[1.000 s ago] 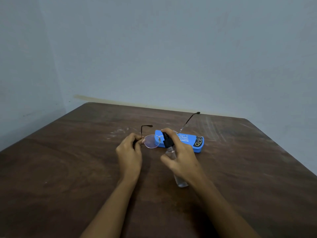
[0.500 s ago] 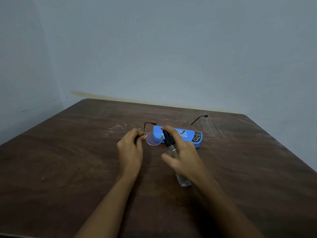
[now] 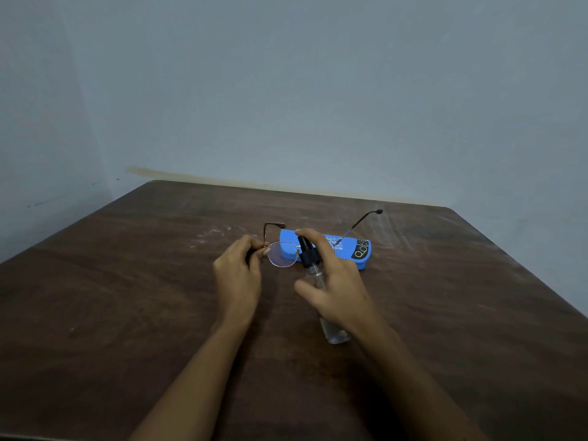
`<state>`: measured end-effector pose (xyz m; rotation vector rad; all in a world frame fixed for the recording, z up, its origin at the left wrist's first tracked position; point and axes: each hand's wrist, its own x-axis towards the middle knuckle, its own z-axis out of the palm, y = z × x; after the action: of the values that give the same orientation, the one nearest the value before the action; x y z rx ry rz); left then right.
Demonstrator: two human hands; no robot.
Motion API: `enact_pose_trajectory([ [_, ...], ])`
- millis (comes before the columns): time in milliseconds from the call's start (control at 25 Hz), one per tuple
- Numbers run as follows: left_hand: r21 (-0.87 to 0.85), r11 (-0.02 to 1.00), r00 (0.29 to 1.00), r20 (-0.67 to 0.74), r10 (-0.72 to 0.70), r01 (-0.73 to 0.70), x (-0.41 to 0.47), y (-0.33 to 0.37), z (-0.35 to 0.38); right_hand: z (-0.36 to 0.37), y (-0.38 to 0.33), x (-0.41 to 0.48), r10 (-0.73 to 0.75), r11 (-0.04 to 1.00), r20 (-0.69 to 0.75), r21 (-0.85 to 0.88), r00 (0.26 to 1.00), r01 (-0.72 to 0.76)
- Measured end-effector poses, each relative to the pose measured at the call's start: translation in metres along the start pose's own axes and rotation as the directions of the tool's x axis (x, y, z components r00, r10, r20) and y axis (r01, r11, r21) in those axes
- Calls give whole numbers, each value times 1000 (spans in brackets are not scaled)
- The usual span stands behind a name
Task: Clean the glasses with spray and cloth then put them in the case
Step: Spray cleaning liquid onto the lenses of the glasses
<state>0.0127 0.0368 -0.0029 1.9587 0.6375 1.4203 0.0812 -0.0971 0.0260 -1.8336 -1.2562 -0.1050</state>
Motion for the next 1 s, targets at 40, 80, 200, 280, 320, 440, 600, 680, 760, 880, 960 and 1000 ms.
enact_pose_trajectory([
  [40, 2, 1000, 1000, 1, 1, -1, 0, 1, 0, 0, -1, 0, -1, 1000, 6, -10, 1000, 1],
  [80, 2, 1000, 1000, 1, 2, -2, 0, 1, -1, 0, -1, 0, -1, 1000, 5, -18, 1000, 1],
  [200, 8, 1000, 1000, -1, 7, -7, 0, 1, -1, 2, 0, -1, 14, 1000, -18, -20, 1000, -15],
  [280, 9, 1000, 1000, -4, 10, -10, 0, 0, -1, 3, 1, -1, 28, 1000, -29, -7, 999, -28],
  [320, 5, 1000, 1000, -3, 7, -7, 0, 0, 0, 3, 1, -1, 30, 1000, -36, -2, 999, -30],
  [440, 2, 1000, 1000, -1, -7, 7, 0, -1, 0, 1, 1, -1, 35, 999, -41, 9, 999, -35],
  [600, 4, 1000, 1000, -30, -9, 9, 1, -1, -2, -5, 3, 0, 69, 997, -67, 29, 995, -67],
  [680, 15, 999, 998, -53, -28, 29, 2, -1, -3, -8, 9, 1, 108, 994, -88, 15, 990, -107],
  [760, 26, 999, 997, -69, -44, 46, 2, -1, -3, -12, 15, 1, 146, 989, -100, -8, 984, -147],
  [880, 31, 998, 996, -77, -49, 51, 2, -2, -3, -15, 18, 2, 198, 980, -116, -12, 973, -200],
  [960, 40, 998, 995, -87, -48, 52, 2, -2, -3, -16, 18, 1, 209, 978, -137, 6, 968, -210],
  [1000, 41, 998, 994, -94, -49, 53, 2, -2, -3, -16, 18, 1, 205, 979, -145, 9, 968, -206],
])
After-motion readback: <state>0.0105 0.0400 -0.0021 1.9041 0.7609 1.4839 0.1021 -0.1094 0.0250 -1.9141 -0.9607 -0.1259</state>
